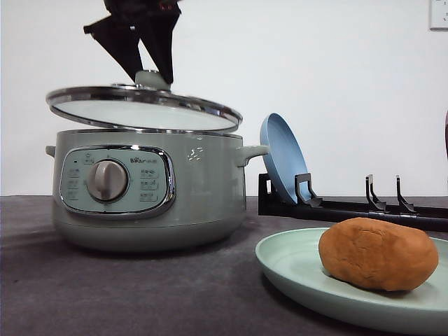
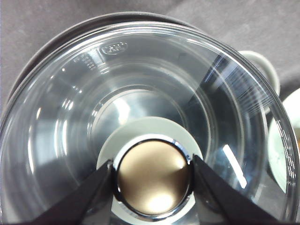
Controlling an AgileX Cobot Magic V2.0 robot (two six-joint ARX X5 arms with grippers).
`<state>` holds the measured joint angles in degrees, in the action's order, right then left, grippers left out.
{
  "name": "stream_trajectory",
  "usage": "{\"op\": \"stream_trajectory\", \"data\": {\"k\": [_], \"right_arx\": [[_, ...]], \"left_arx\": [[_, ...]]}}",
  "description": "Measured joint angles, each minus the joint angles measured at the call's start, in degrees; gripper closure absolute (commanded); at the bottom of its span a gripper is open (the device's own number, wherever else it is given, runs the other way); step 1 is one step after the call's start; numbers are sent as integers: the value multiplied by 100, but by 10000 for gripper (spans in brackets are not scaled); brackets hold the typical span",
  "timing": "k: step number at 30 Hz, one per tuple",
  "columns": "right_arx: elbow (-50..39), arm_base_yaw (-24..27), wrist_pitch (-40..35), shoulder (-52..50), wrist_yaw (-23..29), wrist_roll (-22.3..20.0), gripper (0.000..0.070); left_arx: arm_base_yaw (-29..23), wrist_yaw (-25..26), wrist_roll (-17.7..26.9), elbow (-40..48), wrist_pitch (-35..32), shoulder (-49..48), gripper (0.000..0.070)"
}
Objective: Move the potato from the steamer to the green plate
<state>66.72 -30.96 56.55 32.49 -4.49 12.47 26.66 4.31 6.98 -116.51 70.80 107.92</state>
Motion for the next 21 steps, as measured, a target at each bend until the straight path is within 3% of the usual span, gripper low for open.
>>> {"op": "stream_trajectory", "data": {"k": [21], "right_arx": [[0, 0, 0, 0, 7, 21, 5]], "left_arx": [[-206, -14, 41, 2, -153, 48, 700]]}}
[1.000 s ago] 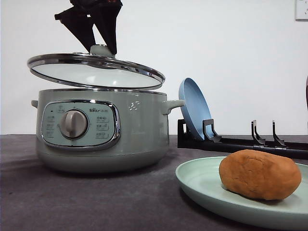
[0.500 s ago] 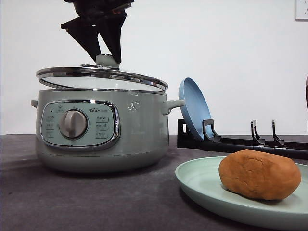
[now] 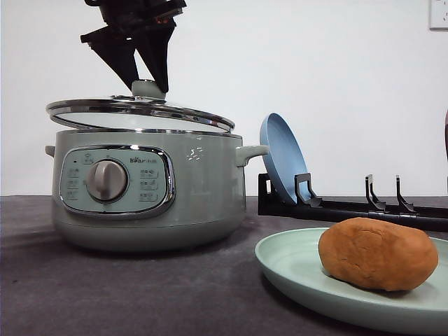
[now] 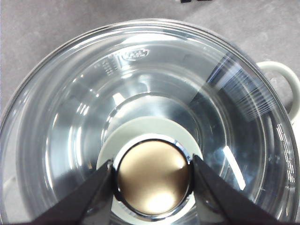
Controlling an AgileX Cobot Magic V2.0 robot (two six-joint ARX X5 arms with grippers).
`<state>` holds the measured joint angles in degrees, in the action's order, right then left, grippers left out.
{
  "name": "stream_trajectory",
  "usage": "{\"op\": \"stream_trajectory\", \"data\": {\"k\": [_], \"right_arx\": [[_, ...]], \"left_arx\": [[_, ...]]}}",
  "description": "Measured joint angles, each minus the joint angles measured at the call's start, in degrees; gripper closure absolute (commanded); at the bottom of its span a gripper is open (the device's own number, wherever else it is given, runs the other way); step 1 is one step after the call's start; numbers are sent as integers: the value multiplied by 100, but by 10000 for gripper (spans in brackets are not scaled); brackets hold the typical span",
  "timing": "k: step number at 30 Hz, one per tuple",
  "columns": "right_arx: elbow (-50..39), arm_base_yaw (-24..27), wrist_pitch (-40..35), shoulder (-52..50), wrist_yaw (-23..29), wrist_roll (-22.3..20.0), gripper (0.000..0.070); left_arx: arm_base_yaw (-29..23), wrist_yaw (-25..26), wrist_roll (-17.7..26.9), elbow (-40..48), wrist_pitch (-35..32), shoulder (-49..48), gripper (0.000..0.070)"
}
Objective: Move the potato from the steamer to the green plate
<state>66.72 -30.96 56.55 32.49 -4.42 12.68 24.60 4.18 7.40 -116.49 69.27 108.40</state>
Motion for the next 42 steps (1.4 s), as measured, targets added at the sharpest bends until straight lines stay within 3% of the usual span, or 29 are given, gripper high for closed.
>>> {"op": "stream_trajectory", "data": {"k": [14, 21, 42], "right_arx": [[0, 0, 0, 0, 15, 24, 5], [0, 0, -1, 0, 15, 27, 5], [0, 0, 0, 0, 15, 27, 6]], "left_arx": [[18, 20, 27, 0, -9, 130, 700], [5, 359, 26, 0, -36, 170, 700], [11, 263, 280, -2, -6, 201, 700]]}}
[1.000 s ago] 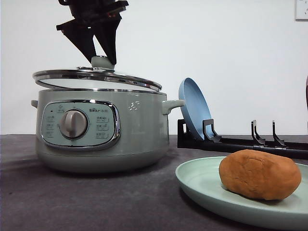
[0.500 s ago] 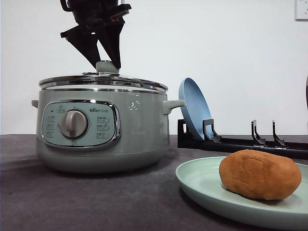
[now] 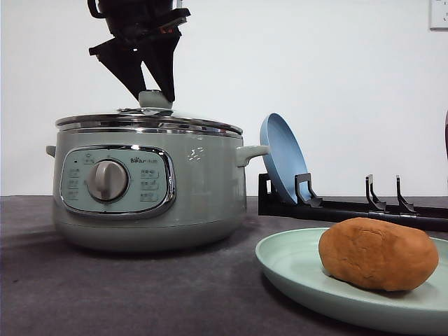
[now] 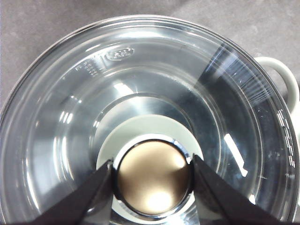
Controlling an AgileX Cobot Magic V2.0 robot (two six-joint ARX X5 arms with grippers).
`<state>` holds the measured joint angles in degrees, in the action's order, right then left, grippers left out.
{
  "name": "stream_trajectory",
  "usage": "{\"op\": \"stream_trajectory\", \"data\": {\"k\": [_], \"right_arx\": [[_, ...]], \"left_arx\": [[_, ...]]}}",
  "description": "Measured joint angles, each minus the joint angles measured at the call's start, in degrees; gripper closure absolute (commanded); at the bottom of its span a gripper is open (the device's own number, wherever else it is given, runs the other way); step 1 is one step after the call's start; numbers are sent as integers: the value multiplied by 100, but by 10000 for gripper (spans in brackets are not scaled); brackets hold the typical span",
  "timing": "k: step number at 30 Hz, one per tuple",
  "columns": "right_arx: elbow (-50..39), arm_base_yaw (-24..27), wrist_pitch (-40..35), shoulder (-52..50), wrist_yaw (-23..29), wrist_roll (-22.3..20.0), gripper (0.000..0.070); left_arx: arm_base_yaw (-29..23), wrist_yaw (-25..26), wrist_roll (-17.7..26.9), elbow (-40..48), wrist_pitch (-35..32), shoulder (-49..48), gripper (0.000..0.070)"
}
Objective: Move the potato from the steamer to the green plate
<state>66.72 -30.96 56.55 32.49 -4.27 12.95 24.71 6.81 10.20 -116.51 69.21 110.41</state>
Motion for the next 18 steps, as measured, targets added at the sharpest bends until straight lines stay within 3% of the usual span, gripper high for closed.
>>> {"op": "stream_trajectory", "data": {"k": [18], "right_arx": [[0, 0, 0, 0, 0, 0, 6]], "left_arx": [[-9, 124, 403, -33, 153, 2, 700]]}}
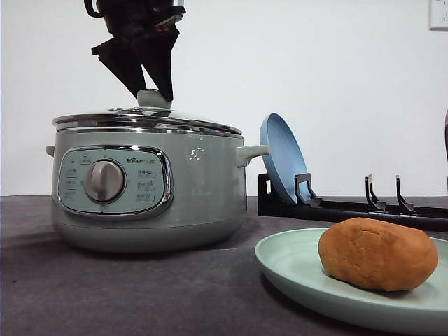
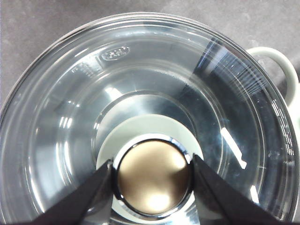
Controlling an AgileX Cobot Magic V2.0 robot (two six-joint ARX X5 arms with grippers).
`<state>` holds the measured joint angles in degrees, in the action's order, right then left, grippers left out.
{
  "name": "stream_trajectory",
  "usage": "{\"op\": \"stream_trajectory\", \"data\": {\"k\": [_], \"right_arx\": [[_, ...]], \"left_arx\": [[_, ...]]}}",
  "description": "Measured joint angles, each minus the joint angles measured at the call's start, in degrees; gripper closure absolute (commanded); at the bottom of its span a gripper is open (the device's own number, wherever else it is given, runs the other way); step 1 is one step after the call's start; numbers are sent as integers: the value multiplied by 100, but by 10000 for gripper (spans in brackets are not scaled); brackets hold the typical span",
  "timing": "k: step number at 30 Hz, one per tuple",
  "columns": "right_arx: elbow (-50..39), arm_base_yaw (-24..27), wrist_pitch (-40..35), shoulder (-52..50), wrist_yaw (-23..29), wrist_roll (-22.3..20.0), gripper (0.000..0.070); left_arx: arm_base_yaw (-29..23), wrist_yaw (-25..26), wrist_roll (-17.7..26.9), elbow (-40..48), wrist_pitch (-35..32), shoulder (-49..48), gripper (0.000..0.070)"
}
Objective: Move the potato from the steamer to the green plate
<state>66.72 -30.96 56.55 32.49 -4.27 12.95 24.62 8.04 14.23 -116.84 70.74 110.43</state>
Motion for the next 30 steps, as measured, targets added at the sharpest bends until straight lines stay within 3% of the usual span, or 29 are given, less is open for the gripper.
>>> {"op": "stream_trajectory", "data": {"k": [30], "right_arx": [[0, 0, 0, 0, 0, -2, 6]], "left_arx": [[-47, 344, 429, 2, -115, 49, 700]]}}
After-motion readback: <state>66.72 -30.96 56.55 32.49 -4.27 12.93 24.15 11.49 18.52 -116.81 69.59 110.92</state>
